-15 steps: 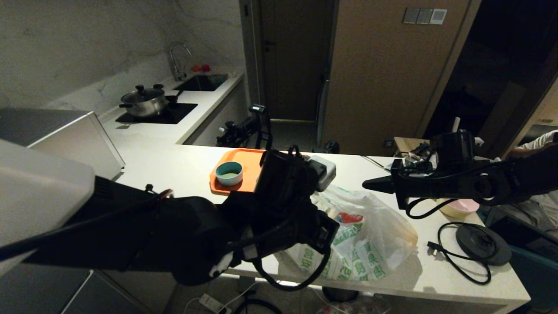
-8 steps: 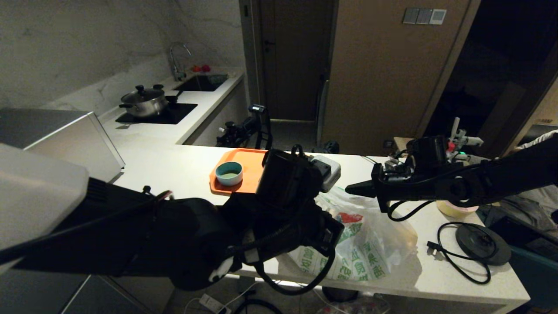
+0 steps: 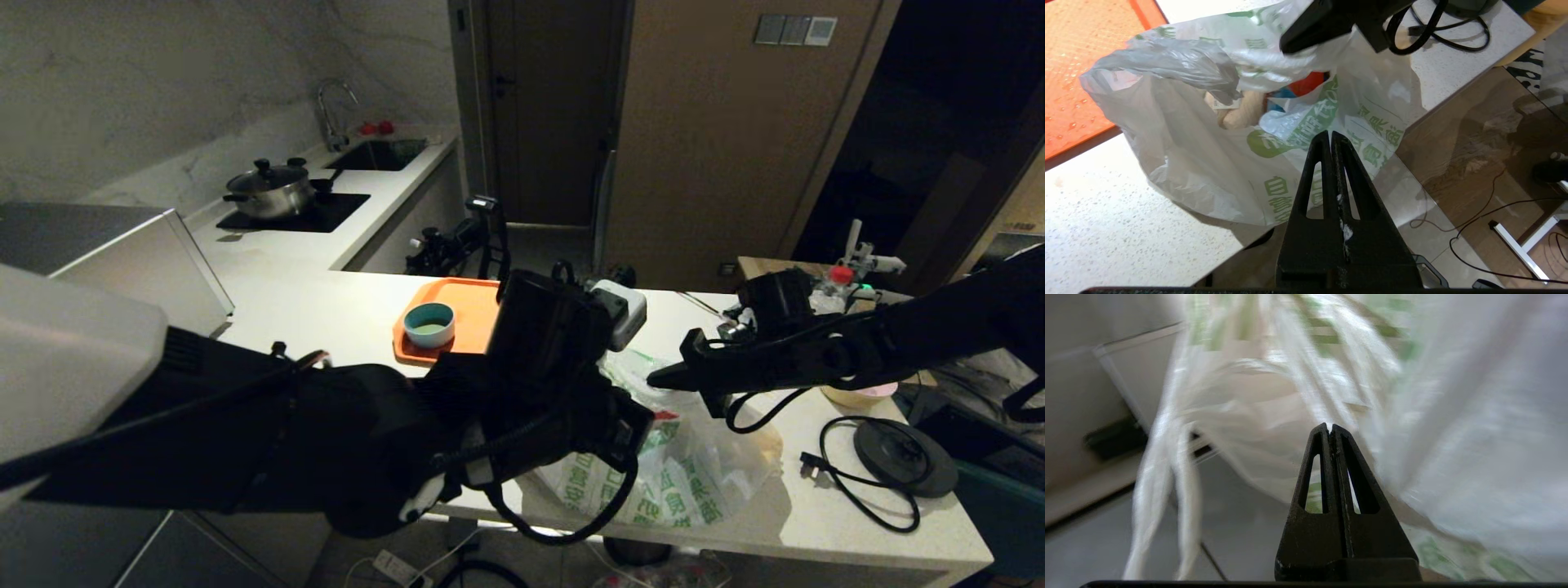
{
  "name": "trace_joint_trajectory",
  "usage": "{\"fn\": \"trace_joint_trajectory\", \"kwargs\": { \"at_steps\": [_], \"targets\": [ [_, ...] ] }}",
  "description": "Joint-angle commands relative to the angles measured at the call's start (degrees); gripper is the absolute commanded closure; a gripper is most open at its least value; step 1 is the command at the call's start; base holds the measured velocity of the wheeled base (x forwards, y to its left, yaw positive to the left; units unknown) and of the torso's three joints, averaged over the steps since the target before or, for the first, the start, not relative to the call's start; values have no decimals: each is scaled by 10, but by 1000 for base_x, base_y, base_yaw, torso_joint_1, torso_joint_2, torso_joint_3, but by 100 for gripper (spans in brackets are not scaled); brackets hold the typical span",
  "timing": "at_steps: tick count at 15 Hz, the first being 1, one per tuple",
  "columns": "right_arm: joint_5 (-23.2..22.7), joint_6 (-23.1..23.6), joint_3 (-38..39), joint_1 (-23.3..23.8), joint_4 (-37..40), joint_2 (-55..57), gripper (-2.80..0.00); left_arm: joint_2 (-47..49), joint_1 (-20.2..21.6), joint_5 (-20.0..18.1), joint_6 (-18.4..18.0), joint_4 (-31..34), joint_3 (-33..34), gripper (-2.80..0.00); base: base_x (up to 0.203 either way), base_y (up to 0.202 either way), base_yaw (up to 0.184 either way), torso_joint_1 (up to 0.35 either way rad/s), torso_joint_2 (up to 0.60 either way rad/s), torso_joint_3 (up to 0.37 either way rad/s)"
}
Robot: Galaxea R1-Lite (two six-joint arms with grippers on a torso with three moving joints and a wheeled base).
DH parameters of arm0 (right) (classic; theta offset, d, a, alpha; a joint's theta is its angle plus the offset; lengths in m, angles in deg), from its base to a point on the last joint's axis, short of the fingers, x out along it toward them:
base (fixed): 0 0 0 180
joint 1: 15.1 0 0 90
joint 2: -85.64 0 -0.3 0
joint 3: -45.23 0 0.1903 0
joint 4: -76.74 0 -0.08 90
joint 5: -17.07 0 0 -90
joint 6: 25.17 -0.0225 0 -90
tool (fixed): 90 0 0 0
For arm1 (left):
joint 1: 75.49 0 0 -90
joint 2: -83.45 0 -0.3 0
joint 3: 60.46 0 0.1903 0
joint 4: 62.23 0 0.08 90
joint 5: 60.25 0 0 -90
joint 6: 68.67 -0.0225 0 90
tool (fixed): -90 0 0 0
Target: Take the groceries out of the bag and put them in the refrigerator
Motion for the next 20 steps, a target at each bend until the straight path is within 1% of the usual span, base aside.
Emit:
{"fn": "trace_joint_trajectory", "kwargs": {
  "at_steps": [1,4,6,8,9,11,12,13,15,19,20],
  "targets": [
    [1,-3,6,2,6,-8,0,21,-1,0,1,-4,-2,0,0,0,0,0,0,0],
    [1,-1,44,5,13,-36,0,42,-4,0,11,-12,-2,0,0,0,0,0,0,0],
    [1,1,65,19,12,-52,0,47,-18,-1,14,-12,-2,0,0,0,0,0,0,0],
    [0,4,84,43,11,-62,0,70,-37,1,14,-13,-11,0,0,0,0,0,0,0],
    [-1,5,90,54,11,-66,0,84,-40,4,13,-13,-19,0,0,0,0,0,0,0],
    [-3,35,109,70,10,-76,0,114,-42,10,12,-13,-44,0,0,0,0,0,0,0],
    [-3,47,117,81,10,-80,0,132,-43,19,12,-13,-63,0,0,0,0,0,0,0],
    [-4,50,122,89,10,-82,0,147,-44,26,12,-13,-84,0,0,0,0,0,0,0],
    [-5,51,127,92,10,-91,0,161,-44,31,12,-11,-108,0,0,0,0,0,0,0],
    [-5,56,134,82,0,-126,0,142,-43,30,12,-8,-98,0,0,0,0,0,0,0],
    [-5,65,135,80,-3,-133,0,136,-40,29,13,-11,-92,0,0,0,0,0,0,0]
  ]
}}
